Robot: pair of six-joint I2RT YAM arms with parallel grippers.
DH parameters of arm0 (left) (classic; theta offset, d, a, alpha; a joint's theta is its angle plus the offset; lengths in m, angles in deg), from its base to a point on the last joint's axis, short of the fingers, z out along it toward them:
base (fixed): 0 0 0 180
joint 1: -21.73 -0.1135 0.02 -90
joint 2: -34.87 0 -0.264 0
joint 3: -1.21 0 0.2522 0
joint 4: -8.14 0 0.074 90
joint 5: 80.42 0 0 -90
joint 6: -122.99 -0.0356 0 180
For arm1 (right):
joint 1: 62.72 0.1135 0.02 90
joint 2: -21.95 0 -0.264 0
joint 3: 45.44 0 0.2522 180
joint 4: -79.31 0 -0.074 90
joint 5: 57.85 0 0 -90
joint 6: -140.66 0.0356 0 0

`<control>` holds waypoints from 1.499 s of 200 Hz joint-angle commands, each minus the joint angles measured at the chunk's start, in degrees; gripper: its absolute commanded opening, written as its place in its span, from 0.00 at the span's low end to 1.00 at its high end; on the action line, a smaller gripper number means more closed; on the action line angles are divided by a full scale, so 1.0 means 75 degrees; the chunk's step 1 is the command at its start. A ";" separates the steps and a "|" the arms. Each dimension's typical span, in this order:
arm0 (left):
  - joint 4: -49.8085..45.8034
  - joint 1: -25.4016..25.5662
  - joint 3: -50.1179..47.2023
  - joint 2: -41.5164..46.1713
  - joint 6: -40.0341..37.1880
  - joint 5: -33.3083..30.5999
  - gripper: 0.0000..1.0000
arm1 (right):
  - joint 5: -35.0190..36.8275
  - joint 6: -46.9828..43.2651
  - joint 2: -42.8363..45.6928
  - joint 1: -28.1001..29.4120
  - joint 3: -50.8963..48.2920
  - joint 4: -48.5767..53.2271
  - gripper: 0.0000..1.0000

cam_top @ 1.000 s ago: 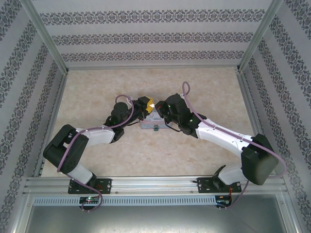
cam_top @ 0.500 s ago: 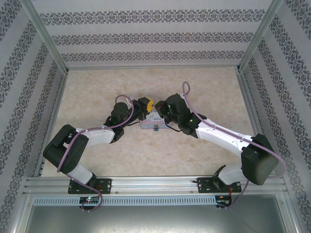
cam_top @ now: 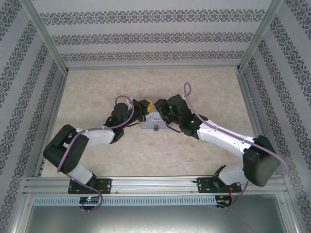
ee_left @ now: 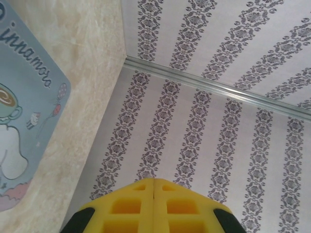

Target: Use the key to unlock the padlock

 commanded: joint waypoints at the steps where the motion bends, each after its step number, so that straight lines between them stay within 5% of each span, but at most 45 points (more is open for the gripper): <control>1: -0.0750 0.0078 0.0108 0.0290 -0.1026 0.0084 0.00 | 0.0301 -0.0080 0.0596 -0.0158 -0.0549 0.0224 0.48; 71: -0.4027 -0.0101 0.1652 0.0983 -0.5710 0.1278 0.00 | -0.1264 -0.2192 0.2082 -0.1508 -0.2185 -0.0613 0.52; 104: -0.4082 -0.0119 0.1940 0.1081 -0.6971 0.1436 0.00 | -0.2487 -0.3098 0.2153 -0.1957 -0.2479 -0.2149 0.50; 205: -0.1852 -0.0121 0.1476 0.1194 -0.5956 0.1081 0.00 | -0.3027 -0.2671 0.1095 -0.1845 -0.2234 -0.5812 0.46; 300: -0.0482 -0.0116 0.1217 0.0519 -0.3824 0.0922 0.00 | -0.2993 -0.2588 -0.0023 -0.1400 -0.1790 -0.6787 0.43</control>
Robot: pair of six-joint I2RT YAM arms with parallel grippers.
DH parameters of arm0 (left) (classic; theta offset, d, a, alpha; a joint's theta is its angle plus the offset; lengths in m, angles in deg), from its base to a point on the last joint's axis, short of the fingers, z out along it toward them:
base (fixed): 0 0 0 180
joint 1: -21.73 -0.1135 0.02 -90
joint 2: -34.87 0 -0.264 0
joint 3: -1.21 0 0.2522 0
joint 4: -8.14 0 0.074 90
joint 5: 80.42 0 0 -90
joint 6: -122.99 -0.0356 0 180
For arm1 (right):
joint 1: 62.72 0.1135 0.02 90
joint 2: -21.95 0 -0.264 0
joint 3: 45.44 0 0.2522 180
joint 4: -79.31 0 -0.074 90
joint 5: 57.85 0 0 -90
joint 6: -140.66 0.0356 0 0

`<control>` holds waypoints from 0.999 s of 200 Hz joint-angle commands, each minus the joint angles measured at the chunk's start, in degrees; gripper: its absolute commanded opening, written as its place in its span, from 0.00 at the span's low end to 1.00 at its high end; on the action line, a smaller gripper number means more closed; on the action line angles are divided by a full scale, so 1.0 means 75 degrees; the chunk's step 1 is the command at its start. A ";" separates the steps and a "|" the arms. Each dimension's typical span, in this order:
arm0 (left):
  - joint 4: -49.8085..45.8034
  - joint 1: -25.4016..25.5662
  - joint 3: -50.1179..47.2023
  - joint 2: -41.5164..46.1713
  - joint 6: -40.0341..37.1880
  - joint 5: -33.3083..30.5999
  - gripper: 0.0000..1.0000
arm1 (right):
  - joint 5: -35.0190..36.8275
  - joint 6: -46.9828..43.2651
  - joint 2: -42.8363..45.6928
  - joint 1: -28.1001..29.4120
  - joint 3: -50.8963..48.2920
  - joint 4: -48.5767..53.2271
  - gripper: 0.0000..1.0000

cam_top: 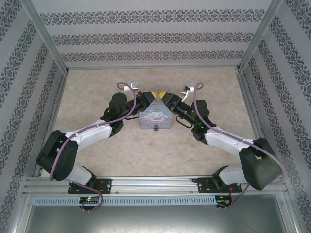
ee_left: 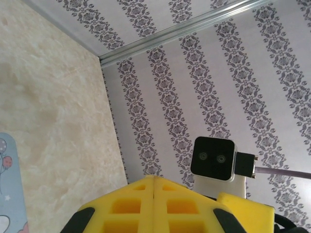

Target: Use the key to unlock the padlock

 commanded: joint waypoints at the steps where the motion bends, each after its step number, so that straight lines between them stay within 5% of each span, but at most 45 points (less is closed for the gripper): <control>1: 0.0855 -0.0051 -0.0062 -0.0160 0.0602 -0.0104 0.00 | -0.0073 0.0070 -0.0159 0.0116 0.0209 -0.0639 0.44; 200: 0.0655 -0.0045 0.0090 -0.0179 0.0493 -0.0184 0.00 | -0.0117 0.0292 -0.0695 0.0409 -0.0001 -0.0807 0.32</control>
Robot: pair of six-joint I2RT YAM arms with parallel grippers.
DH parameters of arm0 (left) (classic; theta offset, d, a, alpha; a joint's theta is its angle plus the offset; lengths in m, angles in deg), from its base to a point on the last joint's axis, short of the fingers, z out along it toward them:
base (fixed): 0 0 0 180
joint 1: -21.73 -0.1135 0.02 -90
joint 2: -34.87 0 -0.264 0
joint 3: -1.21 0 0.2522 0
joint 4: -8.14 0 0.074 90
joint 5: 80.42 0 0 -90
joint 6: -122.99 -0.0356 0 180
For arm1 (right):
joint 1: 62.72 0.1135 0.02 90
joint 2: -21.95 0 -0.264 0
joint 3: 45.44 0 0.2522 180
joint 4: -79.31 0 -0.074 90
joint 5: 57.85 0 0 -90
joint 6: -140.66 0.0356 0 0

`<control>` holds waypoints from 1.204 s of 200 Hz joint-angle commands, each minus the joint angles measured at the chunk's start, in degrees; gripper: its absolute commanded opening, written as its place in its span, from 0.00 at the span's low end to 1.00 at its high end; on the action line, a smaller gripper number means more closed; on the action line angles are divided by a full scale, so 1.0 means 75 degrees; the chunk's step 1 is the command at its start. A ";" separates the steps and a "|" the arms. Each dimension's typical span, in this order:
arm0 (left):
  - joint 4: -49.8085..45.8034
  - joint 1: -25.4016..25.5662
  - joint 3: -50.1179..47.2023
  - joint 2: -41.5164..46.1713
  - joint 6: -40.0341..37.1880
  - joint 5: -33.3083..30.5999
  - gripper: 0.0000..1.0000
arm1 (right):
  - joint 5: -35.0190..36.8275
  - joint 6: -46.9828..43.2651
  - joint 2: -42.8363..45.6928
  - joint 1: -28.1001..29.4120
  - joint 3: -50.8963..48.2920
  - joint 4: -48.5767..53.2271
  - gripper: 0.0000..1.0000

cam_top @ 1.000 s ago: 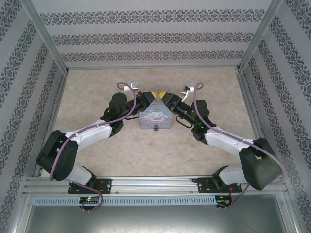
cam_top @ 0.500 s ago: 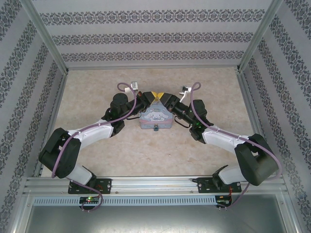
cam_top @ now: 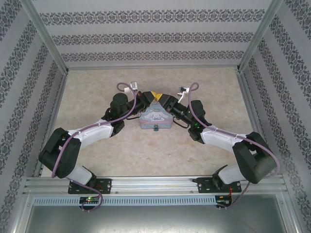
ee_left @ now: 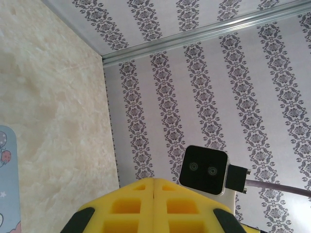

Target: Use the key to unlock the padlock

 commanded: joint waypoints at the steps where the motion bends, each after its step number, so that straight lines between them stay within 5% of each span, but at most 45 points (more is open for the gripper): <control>1: 0.0444 -0.0048 0.0106 0.0019 -0.0125 -0.0031 0.00 | -0.0076 0.0059 -0.0118 0.0168 -0.0013 -0.0221 0.32; 241: 0.0267 -0.0047 -0.0001 0.0101 -0.0285 0.0081 0.00 | 0.0053 0.0144 -0.0200 0.0179 -0.0017 -0.0315 0.24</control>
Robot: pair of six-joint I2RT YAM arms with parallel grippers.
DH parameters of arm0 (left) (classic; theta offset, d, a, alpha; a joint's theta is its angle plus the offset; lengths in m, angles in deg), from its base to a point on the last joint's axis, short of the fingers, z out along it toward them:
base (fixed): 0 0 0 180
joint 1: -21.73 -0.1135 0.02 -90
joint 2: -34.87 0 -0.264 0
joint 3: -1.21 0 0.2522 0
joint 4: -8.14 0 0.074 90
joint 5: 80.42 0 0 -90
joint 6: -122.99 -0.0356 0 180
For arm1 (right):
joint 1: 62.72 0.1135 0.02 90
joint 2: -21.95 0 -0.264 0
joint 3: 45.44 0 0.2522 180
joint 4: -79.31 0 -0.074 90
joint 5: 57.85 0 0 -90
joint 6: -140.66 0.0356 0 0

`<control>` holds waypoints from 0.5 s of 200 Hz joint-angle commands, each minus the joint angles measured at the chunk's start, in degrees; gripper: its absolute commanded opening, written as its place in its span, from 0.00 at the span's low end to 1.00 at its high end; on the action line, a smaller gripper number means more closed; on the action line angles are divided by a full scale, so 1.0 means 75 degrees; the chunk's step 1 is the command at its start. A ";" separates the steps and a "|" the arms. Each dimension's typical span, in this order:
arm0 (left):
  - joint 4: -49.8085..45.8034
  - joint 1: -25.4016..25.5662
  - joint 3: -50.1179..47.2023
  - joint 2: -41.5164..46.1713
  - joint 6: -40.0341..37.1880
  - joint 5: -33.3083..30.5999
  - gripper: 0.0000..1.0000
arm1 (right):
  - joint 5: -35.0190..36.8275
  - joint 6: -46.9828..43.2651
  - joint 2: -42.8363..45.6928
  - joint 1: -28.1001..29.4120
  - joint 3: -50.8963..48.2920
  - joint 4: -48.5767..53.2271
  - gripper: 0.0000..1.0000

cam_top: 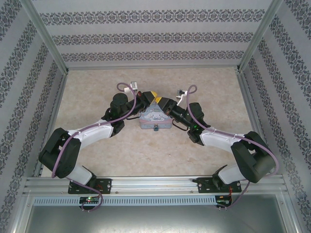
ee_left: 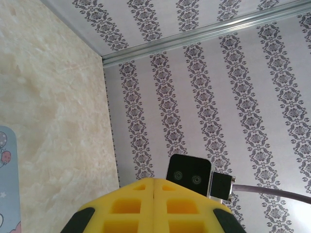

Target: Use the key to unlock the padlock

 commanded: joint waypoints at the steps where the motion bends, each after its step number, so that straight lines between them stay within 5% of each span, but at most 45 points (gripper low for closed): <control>1: 0.0270 -0.0044 0.0011 0.0101 -0.0262 0.0104 0.00 | -0.0014 -0.0004 -0.0118 0.0074 0.0243 -0.0219 0.24; 100: -0.0273 0.0022 0.0280 0.0136 -0.0751 0.0214 0.00 | -0.0165 0.0042 -0.0356 0.0110 0.0436 -0.0160 0.21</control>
